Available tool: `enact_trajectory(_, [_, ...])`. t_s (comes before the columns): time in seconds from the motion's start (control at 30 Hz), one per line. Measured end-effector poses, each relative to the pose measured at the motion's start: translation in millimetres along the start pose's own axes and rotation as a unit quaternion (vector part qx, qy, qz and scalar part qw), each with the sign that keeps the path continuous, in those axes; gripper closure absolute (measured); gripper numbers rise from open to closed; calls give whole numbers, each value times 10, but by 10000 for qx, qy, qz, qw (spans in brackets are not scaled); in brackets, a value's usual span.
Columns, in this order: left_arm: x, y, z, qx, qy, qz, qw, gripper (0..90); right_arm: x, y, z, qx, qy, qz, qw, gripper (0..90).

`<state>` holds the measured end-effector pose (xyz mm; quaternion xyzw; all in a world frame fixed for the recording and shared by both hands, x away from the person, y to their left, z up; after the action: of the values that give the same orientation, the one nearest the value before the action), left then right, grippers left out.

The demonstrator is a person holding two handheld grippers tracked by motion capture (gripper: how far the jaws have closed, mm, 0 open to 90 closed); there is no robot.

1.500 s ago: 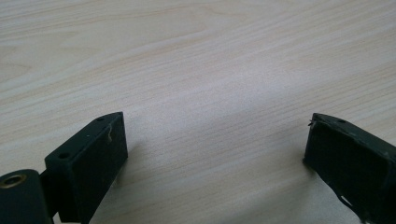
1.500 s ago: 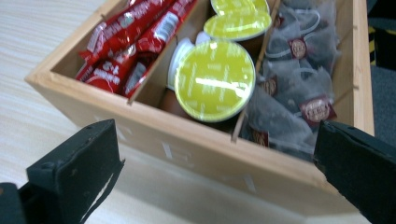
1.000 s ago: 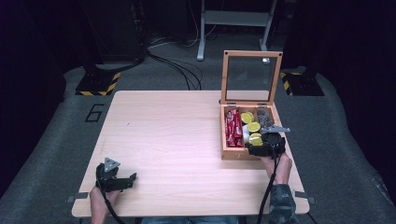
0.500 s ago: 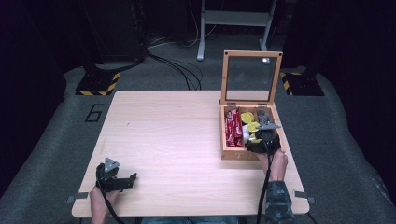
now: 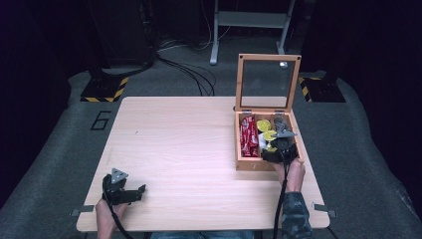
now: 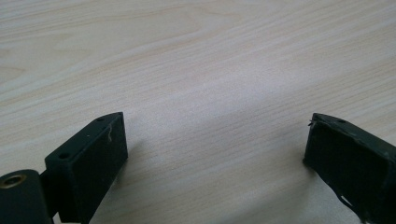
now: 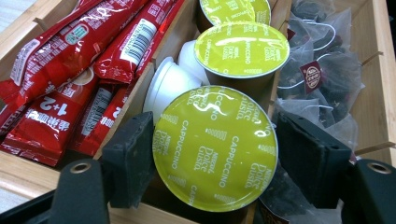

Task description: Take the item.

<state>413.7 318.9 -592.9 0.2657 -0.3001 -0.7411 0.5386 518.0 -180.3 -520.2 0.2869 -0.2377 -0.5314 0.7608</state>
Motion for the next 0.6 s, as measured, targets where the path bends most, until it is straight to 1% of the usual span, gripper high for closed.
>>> enact_trajectory(0.07, [-1, -1, 1, -3, -1, -7, 10000, 54, 2, 1, 6, 18, 9, -7, 10000, 332])
enact_trajectory(0.17, [0, 0, 0, -2, -1, -5, 10000, 54, -9, 10, 18, 68, 15, -26, 10000, 349])
enact_trajectory(0.23, [1, 0, 0, 2, 0, 2, 10000, 54, -7, 20, 36, 113, 12, -10, 9999, 365])
enact_trajectory(0.27, [-1, -1, 1, -6, -2, -10, 10000, 54, 0, 32, 48, 172, 2, 44, 9998, 373])
enact_trajectory(0.4, [-1, -1, 1, -7, -1, -12, 10000, 54, -2, 32, 56, 163, 32, 59, 9998, 374])
enact_trajectory(0.43, [0, 1, 0, 3, 1, 0, 10000, 54, -2, 34, 56, 180, 22, 13, 9998, 375])
enact_trajectory(0.53, [0, 0, 0, 0, -1, -1, 10000, 54, -9, 36, 72, 204, 75, 8, 9998, 375])
enact_trajectory(0.6, [0, 0, 0, 0, -1, -1, 10000, 55, 1, 42, 81, 240, 37, 30, 9997, 376])
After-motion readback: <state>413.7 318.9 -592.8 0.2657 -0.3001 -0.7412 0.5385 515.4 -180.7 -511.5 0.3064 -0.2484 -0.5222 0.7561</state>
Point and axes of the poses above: each handheld gripper's, and its own axes: z roughly backward along the jaws, y roughly out of its top, x roughly to its right, the point moved 9 cm from there along -z, roughly forward along the jaws, and after that the axes turned 5 degrees about y, right-handed, at the moved point
